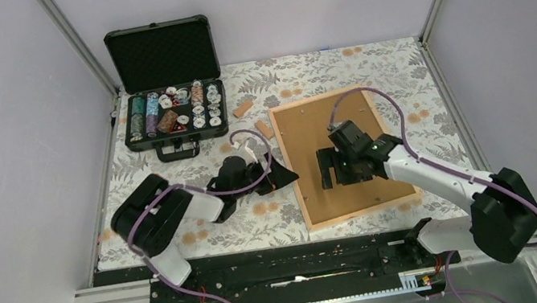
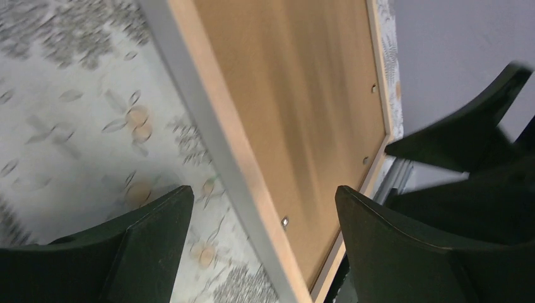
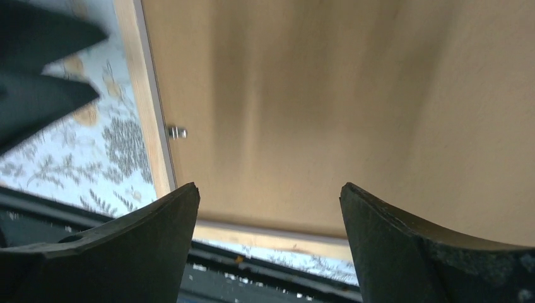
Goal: Put the photo into the frame
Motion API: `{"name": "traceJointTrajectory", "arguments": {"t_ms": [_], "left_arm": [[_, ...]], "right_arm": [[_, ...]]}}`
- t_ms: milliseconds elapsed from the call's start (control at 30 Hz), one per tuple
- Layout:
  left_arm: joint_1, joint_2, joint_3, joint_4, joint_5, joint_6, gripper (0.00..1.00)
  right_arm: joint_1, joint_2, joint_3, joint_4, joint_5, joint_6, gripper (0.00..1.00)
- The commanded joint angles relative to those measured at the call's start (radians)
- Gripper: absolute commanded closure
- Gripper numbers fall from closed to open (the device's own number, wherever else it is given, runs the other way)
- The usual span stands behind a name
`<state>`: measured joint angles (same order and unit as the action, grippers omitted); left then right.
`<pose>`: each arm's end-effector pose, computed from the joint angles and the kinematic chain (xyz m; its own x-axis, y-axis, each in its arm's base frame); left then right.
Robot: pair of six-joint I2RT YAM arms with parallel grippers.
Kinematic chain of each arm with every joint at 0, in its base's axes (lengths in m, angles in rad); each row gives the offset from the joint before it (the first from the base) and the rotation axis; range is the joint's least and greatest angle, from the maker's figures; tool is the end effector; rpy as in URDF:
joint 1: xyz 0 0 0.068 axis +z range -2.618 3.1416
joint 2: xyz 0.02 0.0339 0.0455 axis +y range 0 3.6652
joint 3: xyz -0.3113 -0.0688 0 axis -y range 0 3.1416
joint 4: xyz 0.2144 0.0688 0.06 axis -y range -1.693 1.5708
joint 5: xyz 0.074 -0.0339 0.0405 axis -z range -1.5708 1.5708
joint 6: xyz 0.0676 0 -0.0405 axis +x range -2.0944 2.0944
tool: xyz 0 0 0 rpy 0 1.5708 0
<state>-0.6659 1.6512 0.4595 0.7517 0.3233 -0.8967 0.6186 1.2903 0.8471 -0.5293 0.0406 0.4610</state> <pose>0.2266 -0.2053 0.1880 -0.8433 -0.2796 -0.4590 0.2450 0.5602 -0.7913 0.1914 0.1329 0.2579 -0.8524 -0.0611 -0.5194 -0.2028 0.9541 0.2205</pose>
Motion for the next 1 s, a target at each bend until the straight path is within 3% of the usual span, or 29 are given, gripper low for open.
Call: {"name": "traceJointTrajectory", "arguments": {"t_ms": [0, 267, 633, 800, 967], "left_arm": [[-0.008, 0.140, 0.093, 0.165, 0.089, -0.092, 0.12], [-0.007, 0.284, 0.239, 0.176, 0.121, -0.143, 0.12], [0.041, 0.500, 0.520, 0.165, 0.191, -0.256, 0.12], [0.076, 0.640, 0.749, 0.162, 0.289, -0.313, 0.12], [0.194, 0.635, 0.837, 0.071, 0.328, -0.288, 0.12]], "right_arm": [[0.023, -0.075, -0.076, -0.028, -0.114, 0.066, 0.12], [0.135, -0.017, -0.182, 0.040, -0.132, 0.138, 0.16], [0.208, 0.055, -0.266, 0.402, -0.258, 0.319, 0.21], [0.209, 0.221, -0.162, 0.582, -0.253, 0.296, 0.19], [0.188, 0.278, 0.024, 0.419, -0.136, 0.164, 0.12]]}}
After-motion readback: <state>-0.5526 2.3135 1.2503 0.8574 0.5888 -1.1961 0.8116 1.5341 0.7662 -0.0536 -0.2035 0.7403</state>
